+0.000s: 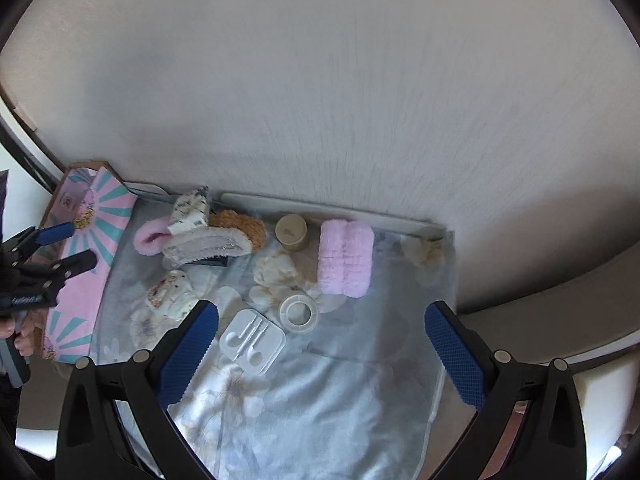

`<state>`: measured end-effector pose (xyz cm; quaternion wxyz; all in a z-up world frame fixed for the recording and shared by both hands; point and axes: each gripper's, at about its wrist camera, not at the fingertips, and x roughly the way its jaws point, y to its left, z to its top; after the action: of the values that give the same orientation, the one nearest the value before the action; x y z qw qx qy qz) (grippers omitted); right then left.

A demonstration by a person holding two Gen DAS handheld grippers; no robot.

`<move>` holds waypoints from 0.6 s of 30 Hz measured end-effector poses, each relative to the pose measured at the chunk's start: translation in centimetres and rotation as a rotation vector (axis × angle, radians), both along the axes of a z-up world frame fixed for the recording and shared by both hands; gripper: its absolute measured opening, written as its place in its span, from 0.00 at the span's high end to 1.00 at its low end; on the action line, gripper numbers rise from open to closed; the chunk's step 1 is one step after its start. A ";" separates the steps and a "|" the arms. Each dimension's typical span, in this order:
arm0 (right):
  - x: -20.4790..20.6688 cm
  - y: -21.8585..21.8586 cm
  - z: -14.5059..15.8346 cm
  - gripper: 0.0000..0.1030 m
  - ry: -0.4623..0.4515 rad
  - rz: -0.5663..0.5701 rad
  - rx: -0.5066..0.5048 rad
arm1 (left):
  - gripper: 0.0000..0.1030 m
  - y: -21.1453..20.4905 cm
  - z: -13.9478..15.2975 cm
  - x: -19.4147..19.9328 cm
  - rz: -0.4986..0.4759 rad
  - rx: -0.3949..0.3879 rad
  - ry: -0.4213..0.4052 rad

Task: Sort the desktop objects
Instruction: 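Grasp a pink fuzzy sock with left tool while right tool grasps another pink sock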

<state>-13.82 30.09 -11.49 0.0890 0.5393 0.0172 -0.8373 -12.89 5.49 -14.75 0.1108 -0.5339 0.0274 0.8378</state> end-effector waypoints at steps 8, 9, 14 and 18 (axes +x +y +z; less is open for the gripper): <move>-2.5 0.2 -4.8 0.00 -0.054 -0.019 -0.050 | 0.15 0.8 -4.3 -3.6 0.022 -0.080 -0.031; -2.7 0.1 -5.2 0.00 -0.057 -0.022 -0.053 | 0.15 0.8 -4.7 -4.0 0.023 -0.078 -0.036; -4.1 0.0 -6.8 0.00 -0.063 -0.032 -0.065 | 0.15 1.3 -6.2 -4.9 -0.006 -0.079 -0.039; -5.1 0.3 -8.3 0.04 -0.078 -0.057 -0.074 | 0.21 1.3 -7.3 -5.6 -0.022 -0.045 -0.054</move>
<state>-18.97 30.37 -19.81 0.0858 0.5680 -0.0327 -0.8179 -18.47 6.82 -22.07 0.1084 -0.5583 0.0492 0.8210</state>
